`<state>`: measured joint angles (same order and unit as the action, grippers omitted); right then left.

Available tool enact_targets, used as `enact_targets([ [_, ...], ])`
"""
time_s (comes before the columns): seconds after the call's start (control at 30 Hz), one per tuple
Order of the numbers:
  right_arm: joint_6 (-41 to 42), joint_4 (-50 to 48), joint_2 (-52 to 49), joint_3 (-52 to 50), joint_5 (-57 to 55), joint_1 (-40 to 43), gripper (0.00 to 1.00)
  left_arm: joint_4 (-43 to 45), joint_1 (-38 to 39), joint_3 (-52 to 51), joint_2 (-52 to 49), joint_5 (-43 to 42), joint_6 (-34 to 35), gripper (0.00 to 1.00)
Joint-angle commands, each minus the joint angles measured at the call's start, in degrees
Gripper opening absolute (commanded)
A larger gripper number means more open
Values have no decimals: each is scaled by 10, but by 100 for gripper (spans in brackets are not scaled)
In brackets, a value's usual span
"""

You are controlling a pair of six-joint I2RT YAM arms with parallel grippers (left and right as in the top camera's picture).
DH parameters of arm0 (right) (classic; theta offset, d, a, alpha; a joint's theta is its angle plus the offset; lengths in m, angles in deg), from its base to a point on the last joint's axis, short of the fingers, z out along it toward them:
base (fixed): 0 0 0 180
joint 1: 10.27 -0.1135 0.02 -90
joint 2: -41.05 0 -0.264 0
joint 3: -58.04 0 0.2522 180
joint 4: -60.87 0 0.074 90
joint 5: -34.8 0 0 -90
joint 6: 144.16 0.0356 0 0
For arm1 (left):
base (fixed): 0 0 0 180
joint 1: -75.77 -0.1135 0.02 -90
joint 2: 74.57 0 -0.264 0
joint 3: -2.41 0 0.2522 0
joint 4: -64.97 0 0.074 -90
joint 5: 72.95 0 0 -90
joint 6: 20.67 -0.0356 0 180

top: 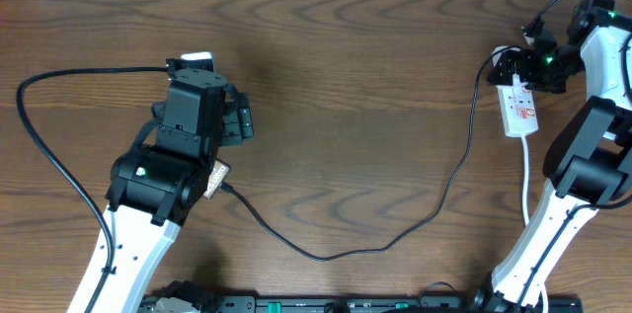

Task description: Plug charger to phone and switch on socket

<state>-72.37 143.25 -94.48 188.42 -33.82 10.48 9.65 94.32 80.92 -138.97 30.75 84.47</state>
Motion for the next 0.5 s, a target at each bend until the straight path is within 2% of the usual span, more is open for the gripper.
enact_targets([
  [0.0, 6, 11, -12, -20, 79, -25, 99, -2, 2, 3, 0, 9, -5, 89],
  [0.47, 7, -1, -12, -46, 80, -34, 99, -6, 2, 3, 0, 9, -5, 89],
])
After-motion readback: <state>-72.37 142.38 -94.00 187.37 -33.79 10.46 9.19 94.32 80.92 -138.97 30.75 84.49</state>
